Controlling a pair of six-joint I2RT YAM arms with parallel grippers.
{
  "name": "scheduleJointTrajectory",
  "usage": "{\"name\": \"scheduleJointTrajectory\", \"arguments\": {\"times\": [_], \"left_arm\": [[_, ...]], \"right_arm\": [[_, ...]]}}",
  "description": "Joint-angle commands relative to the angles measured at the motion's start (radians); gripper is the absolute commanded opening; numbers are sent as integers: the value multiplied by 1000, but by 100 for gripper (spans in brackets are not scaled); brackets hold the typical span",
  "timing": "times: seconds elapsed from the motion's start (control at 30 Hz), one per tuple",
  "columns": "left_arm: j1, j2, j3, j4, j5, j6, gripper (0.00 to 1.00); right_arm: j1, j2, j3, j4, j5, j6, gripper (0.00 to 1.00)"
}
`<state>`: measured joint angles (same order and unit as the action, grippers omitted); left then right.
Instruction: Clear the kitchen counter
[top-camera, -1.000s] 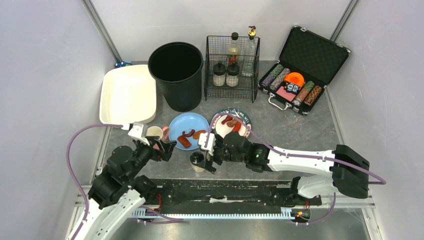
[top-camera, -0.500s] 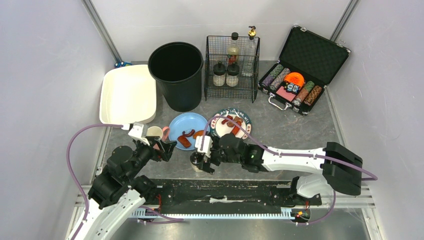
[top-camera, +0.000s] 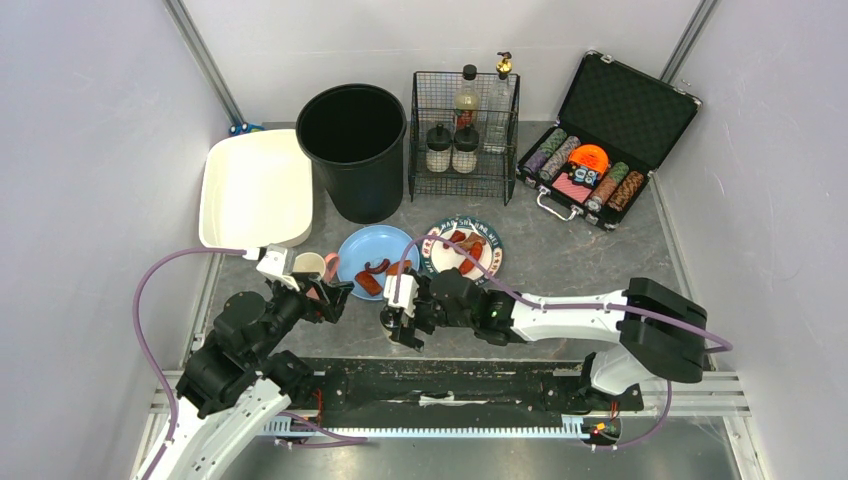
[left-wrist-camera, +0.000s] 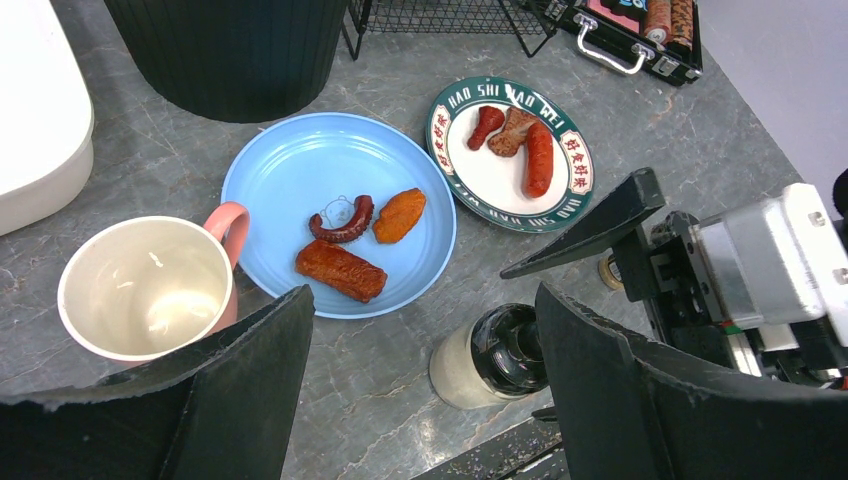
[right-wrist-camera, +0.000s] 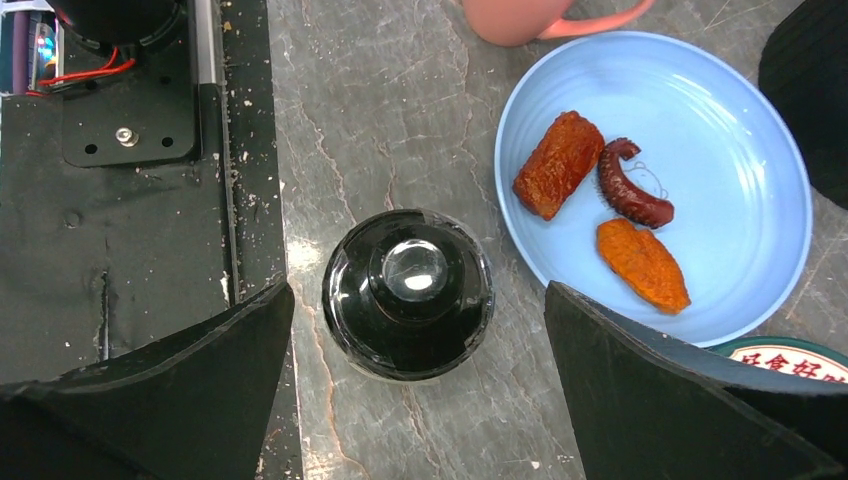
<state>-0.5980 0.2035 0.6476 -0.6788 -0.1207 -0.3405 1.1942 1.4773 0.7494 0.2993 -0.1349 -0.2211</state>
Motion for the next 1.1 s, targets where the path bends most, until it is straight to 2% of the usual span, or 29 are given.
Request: {"name": "scheduleJointTrajectory", "arguments": {"times": [0.0,0.4,0.67,0.83,0.9,1.0,1.07], "left_arm": [[-5,-6,-8,30,11,37,87],[-5,-9,-8,30,9,37,87],[-6,-7,-7,30,8,37,87],[-5,-6,-7,30,9,37,87],[-5,-8,-8,30,9,37,87],[-5,-7,-7,30,8,37,87],[-6,-7,-8,30,8,37,87]], "right_arm": [[4,32,42,54,-27,21,98],[4,70,42,61,-22,34,97],[4,80,47,70,-16,45,84],[5,80,51,69,-17,46,62],[4,73,51,69,-19,48,49],[5,55,49,70,-17,50,23],[5,37,45,69,-14,51,12]]}}
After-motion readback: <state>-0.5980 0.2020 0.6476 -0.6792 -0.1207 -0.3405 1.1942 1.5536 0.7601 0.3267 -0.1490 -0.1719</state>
